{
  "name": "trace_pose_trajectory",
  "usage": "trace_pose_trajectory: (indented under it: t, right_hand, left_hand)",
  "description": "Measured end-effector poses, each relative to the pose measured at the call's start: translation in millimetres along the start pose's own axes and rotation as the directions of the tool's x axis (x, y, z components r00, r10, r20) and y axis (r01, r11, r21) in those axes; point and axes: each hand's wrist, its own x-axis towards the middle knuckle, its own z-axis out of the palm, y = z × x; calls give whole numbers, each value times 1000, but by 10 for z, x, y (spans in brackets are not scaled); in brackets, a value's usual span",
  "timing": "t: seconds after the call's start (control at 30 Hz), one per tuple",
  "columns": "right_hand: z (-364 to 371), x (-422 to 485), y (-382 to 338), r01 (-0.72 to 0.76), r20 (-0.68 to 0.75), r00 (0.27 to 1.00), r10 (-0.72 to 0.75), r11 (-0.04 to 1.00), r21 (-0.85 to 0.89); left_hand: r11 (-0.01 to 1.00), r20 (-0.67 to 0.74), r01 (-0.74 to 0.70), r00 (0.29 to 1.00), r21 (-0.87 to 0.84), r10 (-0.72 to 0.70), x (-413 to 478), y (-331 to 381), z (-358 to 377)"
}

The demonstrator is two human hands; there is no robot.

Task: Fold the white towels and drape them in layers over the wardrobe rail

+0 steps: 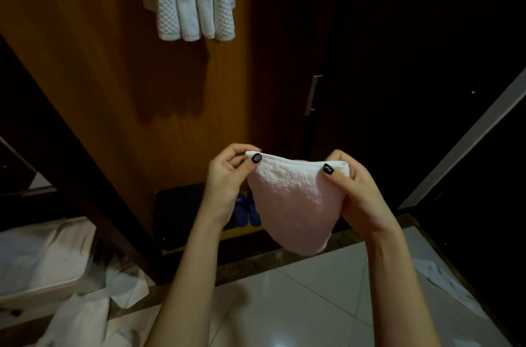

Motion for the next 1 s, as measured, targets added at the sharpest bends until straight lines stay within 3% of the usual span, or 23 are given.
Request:
trace_pose_trajectory:
  t: [0.13,0.27,0.5,0.6,0.73,0.9,1.0]
  right_hand:
    - [29,-28,26,-18,-32,999,20,999,51]
    - [19,-78,43,-34,116,993,16,987,159]
    - [183,-90,10,-2,80,997,-6,994,105]
    - [271,-88,-22,-17,139,990,-3,989,147]
    - [342,-56,-4,-24,96,995,12,992,127]
    - [407,-17,32,51,20,998,-52,998,45]
    - [431,19,51,45,-6,999,-45,996,80]
  left_hand:
    - [974,-1,94,995,-206,-96,-59,56,34]
    - [940,29,156,988,-304,-154,-113,99,60]
    - [929,204,151,975,-338,-84,-155,213,142]
    - [944,249,163,964,-288,-91,-177,271,197]
    - [953,271,179,956,-244,-110,-202,301,277]
    - [939,290,159,955,-304,-68,-155,302,222]
    - [929,291,173,954,-328,-75,-84,223,196]
